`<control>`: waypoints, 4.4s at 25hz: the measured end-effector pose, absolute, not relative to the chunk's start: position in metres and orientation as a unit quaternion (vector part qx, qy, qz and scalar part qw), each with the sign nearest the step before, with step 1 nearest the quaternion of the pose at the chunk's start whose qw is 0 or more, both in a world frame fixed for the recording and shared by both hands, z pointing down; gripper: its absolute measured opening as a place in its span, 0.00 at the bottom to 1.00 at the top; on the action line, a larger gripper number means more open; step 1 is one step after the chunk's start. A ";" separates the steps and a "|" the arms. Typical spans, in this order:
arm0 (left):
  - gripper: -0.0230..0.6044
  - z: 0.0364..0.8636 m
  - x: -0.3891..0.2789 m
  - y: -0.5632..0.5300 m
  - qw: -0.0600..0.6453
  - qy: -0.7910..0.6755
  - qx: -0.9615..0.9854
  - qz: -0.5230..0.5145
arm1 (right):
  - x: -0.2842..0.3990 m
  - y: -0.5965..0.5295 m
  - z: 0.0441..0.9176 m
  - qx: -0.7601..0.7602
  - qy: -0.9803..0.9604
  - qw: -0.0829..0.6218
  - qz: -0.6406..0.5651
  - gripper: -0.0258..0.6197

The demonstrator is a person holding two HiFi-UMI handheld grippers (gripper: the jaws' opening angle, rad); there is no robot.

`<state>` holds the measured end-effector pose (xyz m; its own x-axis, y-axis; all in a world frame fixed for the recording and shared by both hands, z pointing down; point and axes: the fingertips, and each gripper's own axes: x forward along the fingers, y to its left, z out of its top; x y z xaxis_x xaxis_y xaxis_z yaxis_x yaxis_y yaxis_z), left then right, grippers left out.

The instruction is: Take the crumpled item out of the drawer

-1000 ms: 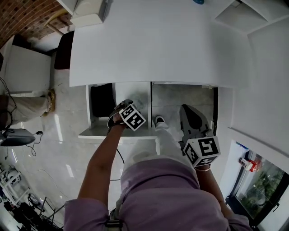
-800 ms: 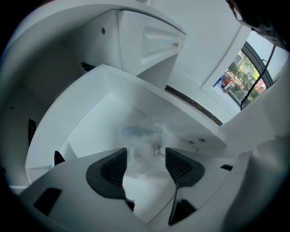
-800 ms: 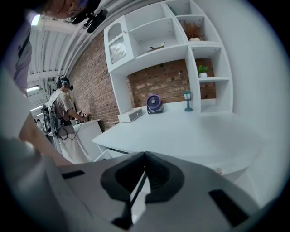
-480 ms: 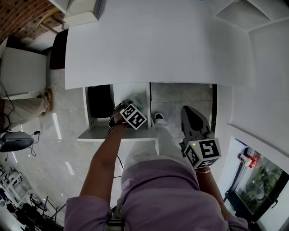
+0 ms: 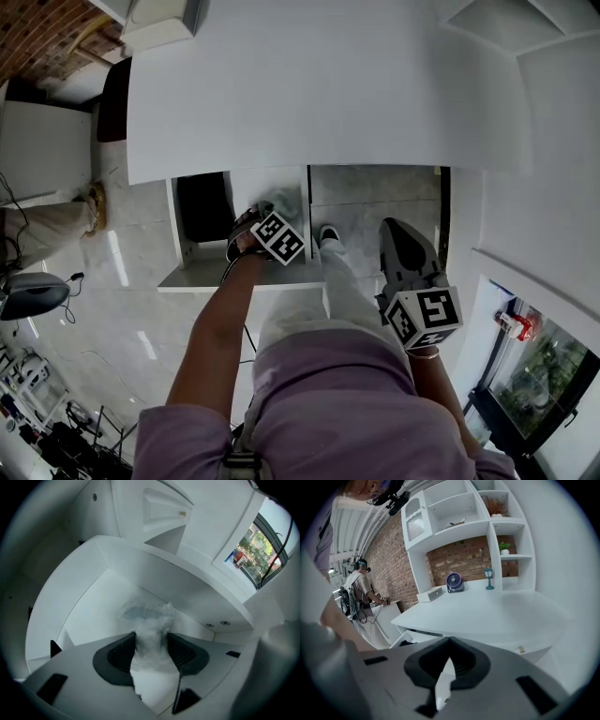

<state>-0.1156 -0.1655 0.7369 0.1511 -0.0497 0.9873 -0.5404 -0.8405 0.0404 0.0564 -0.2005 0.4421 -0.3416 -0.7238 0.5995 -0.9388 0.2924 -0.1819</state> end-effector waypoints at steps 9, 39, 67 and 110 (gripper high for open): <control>0.28 0.732 -0.115 -0.170 0.191 -0.193 0.726 0.632 | 0.057 -0.196 0.437 0.531 -0.781 0.207 0.255 0.04; 0.26 0.558 -0.116 -0.209 0.177 -0.376 0.778 0.472 | 0.032 -0.188 0.414 0.475 -0.834 0.177 0.220 0.04; 0.26 0.457 -0.152 -0.168 0.201 -0.570 0.739 0.296 | -0.008 -0.170 0.398 0.380 -0.888 0.179 0.185 0.04; 0.26 0.425 -0.186 -0.104 0.242 -0.676 0.677 0.158 | -0.020 -0.154 0.397 0.334 -0.907 0.203 0.156 0.04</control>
